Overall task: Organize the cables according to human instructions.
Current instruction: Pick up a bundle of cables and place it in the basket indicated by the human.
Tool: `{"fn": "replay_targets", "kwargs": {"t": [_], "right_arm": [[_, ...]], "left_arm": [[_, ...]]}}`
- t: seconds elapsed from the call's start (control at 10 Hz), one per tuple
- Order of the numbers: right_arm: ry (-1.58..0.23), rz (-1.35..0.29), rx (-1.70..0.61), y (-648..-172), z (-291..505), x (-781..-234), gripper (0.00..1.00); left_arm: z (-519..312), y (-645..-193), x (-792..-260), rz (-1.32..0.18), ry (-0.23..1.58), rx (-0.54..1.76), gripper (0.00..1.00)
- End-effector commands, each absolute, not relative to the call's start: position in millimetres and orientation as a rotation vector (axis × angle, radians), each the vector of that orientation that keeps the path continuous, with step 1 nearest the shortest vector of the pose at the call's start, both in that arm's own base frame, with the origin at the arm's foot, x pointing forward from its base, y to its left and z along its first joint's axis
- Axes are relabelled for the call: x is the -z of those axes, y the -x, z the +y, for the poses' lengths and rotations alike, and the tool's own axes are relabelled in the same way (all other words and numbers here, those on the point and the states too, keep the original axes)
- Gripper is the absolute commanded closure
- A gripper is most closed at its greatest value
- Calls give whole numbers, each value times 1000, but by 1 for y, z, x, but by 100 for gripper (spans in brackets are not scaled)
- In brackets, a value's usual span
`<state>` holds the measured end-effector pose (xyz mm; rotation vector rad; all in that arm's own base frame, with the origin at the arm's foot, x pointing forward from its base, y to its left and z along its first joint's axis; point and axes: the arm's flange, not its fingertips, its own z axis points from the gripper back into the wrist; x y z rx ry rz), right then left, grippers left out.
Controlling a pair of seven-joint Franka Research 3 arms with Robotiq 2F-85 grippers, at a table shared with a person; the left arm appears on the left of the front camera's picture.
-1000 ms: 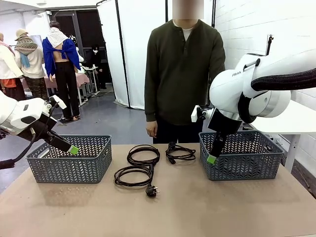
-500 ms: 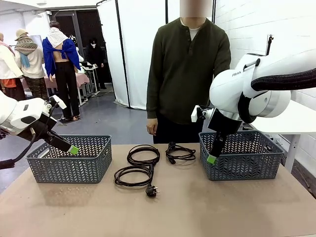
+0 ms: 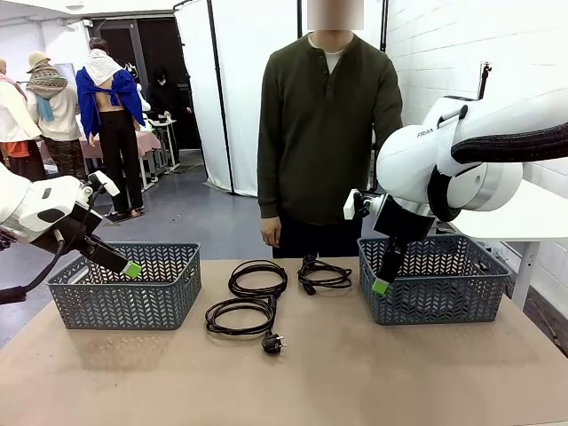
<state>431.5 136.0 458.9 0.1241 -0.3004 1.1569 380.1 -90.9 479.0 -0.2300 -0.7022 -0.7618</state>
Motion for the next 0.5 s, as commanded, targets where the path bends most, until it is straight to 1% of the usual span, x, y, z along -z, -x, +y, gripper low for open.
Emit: {"fn": "replay_targets", "kwargs": {"t": [0.0,0.4], "right_arm": [[-134,-269,-1103,-445,150,-466,0],[-145,-193,-984,-481,195,-497,0]], "left_arm": [[-90,-381,-478,-700,243,747,0],[-90,-381,-478,-700,243,747,0]]}}
